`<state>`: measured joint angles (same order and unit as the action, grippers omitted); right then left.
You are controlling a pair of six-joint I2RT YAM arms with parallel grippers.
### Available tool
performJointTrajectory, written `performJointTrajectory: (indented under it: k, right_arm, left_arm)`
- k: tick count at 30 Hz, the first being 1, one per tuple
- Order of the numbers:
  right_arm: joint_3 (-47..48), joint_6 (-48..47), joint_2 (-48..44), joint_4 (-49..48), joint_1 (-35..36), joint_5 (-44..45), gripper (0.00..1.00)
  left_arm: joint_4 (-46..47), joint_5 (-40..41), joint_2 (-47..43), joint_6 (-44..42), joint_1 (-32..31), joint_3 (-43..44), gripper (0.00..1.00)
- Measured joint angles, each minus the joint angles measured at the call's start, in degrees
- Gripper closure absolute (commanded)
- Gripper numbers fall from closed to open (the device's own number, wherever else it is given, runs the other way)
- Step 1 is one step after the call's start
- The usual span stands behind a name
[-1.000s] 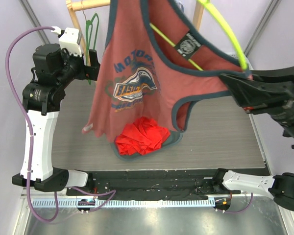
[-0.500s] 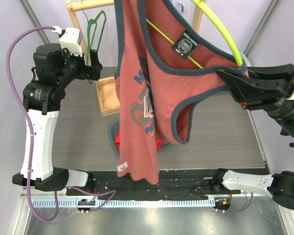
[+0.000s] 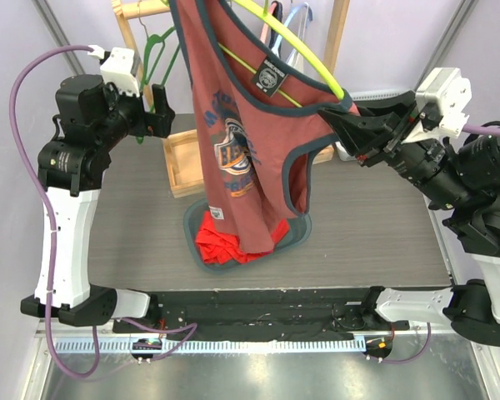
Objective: Remove the tank top from the hanger
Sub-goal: Pick up the hanger from the clothesline.
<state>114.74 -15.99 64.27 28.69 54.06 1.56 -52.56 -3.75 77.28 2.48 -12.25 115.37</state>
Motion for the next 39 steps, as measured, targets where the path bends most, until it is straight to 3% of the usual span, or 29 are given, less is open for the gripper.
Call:
performJointTrajectory:
  k: [10,18,25,33,39]
  right_arm:
    - [-4.1,0.1,-4.7,3.4,0.0,-0.4,0.99]
    - [-13.2,1.8,-11.9,10.0,0.0,-3.8,0.99]
    - [-19.9,3.1,-13.0,16.7,0.0,-7.9,0.99]
    - [-20.8,3.7,-8.9,21.0,0.0,-16.3,0.99]
    - [-20.8,3.4,-8.6,22.6,0.0,-20.2,0.99]
  left_arm:
    - [-2.1,-1.0,-2.2,-1.0,0.0,0.0,0.0]
    - [-6.6,-6.2,-8.9,-7.6,0.0,-1.9,0.0]
    - [-10.3,-21.0,-15.6,-17.1,0.0,-2.0,0.0]
    - [-19.4,-42.9,-15.9,-30.9,0.0,0.9,0.0]
    - [-23.2,-49.6,-13.1,-38.1,0.0,0.0,0.03]
